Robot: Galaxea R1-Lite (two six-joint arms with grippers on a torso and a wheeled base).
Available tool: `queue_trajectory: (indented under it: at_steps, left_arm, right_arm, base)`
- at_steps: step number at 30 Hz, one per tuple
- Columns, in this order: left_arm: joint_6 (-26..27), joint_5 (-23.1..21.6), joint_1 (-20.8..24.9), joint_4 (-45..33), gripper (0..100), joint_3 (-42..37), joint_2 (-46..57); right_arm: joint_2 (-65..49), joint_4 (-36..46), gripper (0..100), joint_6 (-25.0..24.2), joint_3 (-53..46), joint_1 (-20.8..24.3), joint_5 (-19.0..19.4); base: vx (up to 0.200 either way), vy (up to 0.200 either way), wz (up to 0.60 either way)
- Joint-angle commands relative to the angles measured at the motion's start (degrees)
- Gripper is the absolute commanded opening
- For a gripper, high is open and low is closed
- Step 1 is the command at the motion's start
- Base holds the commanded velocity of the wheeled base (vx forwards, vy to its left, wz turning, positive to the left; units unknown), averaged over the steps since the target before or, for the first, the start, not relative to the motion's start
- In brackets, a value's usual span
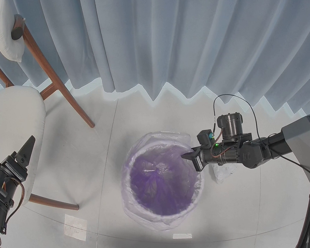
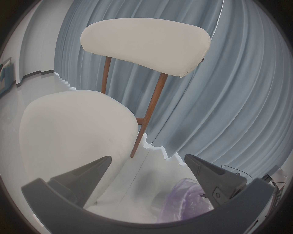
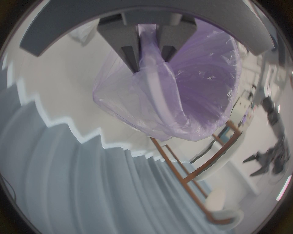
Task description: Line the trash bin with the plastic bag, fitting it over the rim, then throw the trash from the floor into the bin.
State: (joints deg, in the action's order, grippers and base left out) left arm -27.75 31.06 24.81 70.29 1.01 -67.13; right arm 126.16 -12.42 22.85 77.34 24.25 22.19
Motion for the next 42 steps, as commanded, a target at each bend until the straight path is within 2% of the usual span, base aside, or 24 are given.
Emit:
queue_trajectory:
  at_steps: [1, 4, 8, 16, 23, 25, 27, 30, 33, 37, 38, 42]
  left_arm:
    - [-0.03, 0.05, -0.02, 0.02, 100, -1.01, 0.60]
    - [-0.03, 0.05, -0.02, 0.02, 100, -1.01, 0.60]
    - [-0.03, 0.05, -0.02, 0.02, 100, -1.01, 0.51]
    - [-0.03, -0.04, 0.07, 0.02, 100, -1.01, 0.42]
    - [-0.03, 0.05, -0.02, -0.15, 100, -1.01, 0.42]
    - [-0.03, -0.04, -0.02, -0.24, 100, -1.01, 0.42]
    - [-0.12, -0.04, -0.02, -0.15, 100, -1.01, 0.42]
    - [-0.12, -0.04, 0.07, -0.15, 100, -1.01, 0.34]
    - [-0.12, -0.04, 0.07, -0.24, 100, -1.01, 0.34]
    - [-0.12, -0.04, 0.07, -0.15, 100, -1.01, 0.34]
    - [-0.12, -0.04, 0.07, -0.15, 100, -1.01, 0.34]
    - [-0.20, -0.21, 0.07, -0.15, 100, -1.01, 0.16]
  right_arm:
    - [2.07, 1.52, 0, 16.88, 0.62, -5.00, 8.66]
    - [2.16, 2.40, 0, 19.17, 0.71, -5.00, 8.66]
    - [4.09, 2.23, 0, 25.32, 0.97, -5.09, 9.54]
    - [6.64, 1.70, 0, 25.58, 2.82, -4.56, 9.98]
    - [8.93, 1.79, 0, 23.30, 7.13, -4.21, 11.04]
    - [9.02, 1.70, 0, 21.72, 7.83, -3.59, 11.12]
    - [8.93, 1.52, 0, 18.02, 8.53, -2.36, 11.30]
    - [9.10, -0.06, 0, 15.39, 8.71, -1.66, 11.65]
    - [10.77, -5.07, 0, 11.43, 8.27, -1.04, 12.35]
    - [11.74, -6.91, 0, 10.99, 8.00, -1.48, 12.35]
    - [11.74, -7.00, 100, 10.99, 8.00, -1.57, 12.44]
    - [11.39, -7.09, 100, 10.11, 7.48, -1.83, 12.44]
  base:
    - [0.000, 0.000, 0.00]
    - [0.000, 0.000, 0.00]
    - [0.000, 0.000, 0.00]
    - [0.000, 0.000, 0.00]
    - [0.000, 0.000, 0.00]
    - [0.000, 0.000, 0.00]
    - [0.000, 0.000, 0.00]
    - [0.000, 0.000, 0.00]
    - [0.000, 0.000, 0.00]
    - [0.000, 0.000, 0.00]
    - [0.000, 0.000, 0.00]
    - [0.000, 0.000, 0.00]
